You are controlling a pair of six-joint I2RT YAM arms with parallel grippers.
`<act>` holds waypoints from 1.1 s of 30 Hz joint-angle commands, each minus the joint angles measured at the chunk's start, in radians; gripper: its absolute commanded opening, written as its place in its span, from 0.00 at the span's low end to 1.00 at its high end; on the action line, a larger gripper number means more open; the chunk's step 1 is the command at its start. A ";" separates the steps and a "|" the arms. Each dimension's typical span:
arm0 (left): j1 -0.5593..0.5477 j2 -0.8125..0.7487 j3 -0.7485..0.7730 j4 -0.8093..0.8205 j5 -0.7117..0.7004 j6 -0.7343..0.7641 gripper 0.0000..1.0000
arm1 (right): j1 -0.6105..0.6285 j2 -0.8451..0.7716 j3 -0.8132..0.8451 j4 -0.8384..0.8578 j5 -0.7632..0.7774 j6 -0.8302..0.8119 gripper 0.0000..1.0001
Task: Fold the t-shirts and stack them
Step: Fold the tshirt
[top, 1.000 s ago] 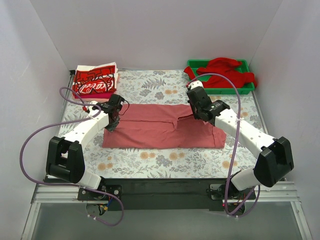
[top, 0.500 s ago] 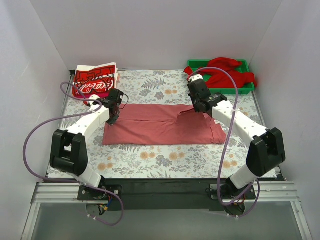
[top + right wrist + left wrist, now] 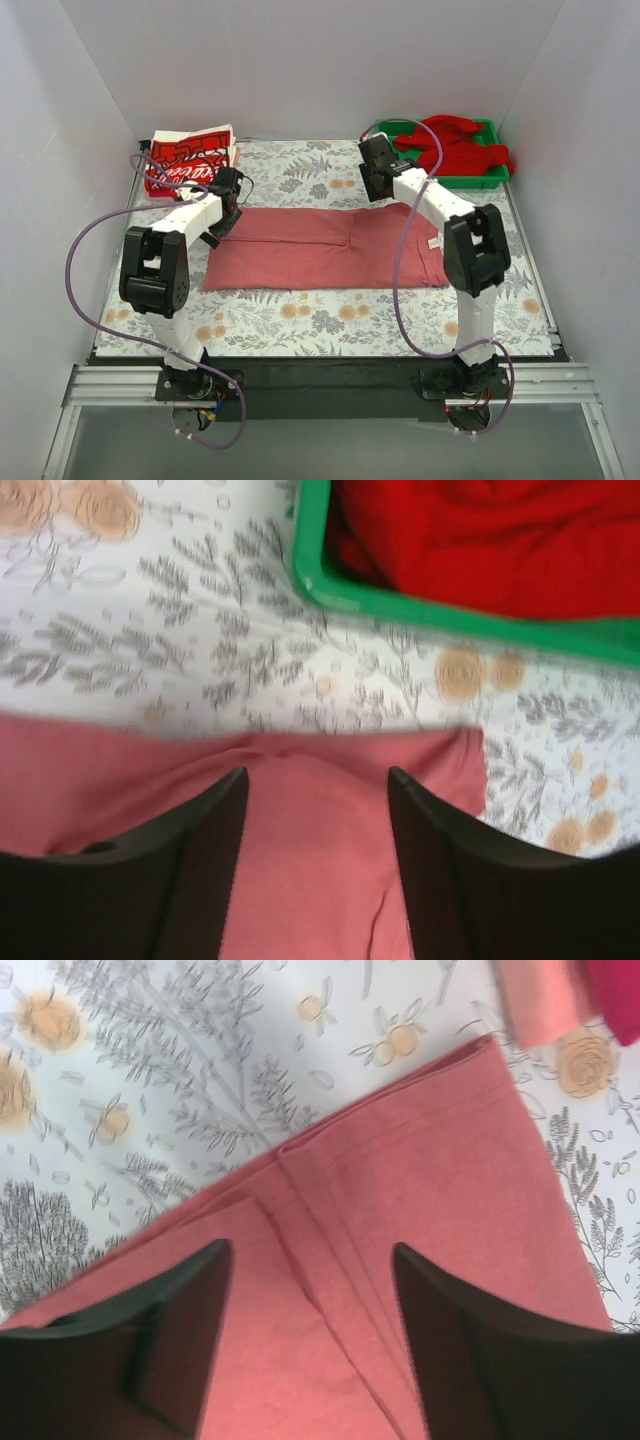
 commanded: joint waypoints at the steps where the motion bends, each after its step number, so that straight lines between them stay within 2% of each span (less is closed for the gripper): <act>1: 0.016 -0.016 0.087 -0.024 -0.037 0.004 0.71 | -0.027 0.122 0.170 0.027 -0.009 -0.008 0.67; 3: 0.016 -0.052 0.064 0.009 -0.006 0.032 0.82 | -0.029 0.125 0.210 0.005 -0.012 -0.006 0.74; 4: 0.016 -0.068 0.050 0.023 0.029 0.041 0.84 | -0.027 0.110 0.204 0.007 -0.023 -0.006 0.82; 6: 0.016 -0.106 0.006 0.057 0.063 0.063 0.86 | -0.029 0.034 0.129 0.008 -0.032 0.007 0.91; 9: 0.014 -0.134 -0.030 0.117 0.138 0.099 0.87 | -0.029 -0.101 0.002 0.017 -0.063 0.068 0.97; 11: 0.010 -0.132 -0.045 0.169 0.238 0.176 0.88 | -0.027 -0.177 -0.176 0.056 -0.151 0.104 0.98; 14: 0.008 -0.083 -0.019 0.270 0.403 0.265 0.89 | -0.029 -0.307 -0.426 0.137 -0.297 0.199 0.98; 17: 0.005 -0.007 0.020 0.318 0.452 0.311 0.89 | -0.032 -0.379 -0.599 0.229 -0.347 0.270 0.98; 22: 0.005 0.119 0.060 0.344 0.488 0.331 0.89 | -0.111 -0.347 -0.672 0.260 -0.325 0.372 0.98; 25: 0.005 0.147 0.035 0.320 0.482 0.308 0.89 | -0.125 -0.309 -0.666 0.266 -0.323 0.365 0.98; 28: 0.005 0.104 -0.054 0.309 0.449 0.275 0.89 | -0.125 -0.260 -0.643 0.287 -0.403 0.324 0.98; 33: 0.003 -0.098 -0.248 0.249 0.399 0.186 0.89 | -0.080 -0.168 -0.609 0.301 -0.442 0.270 0.98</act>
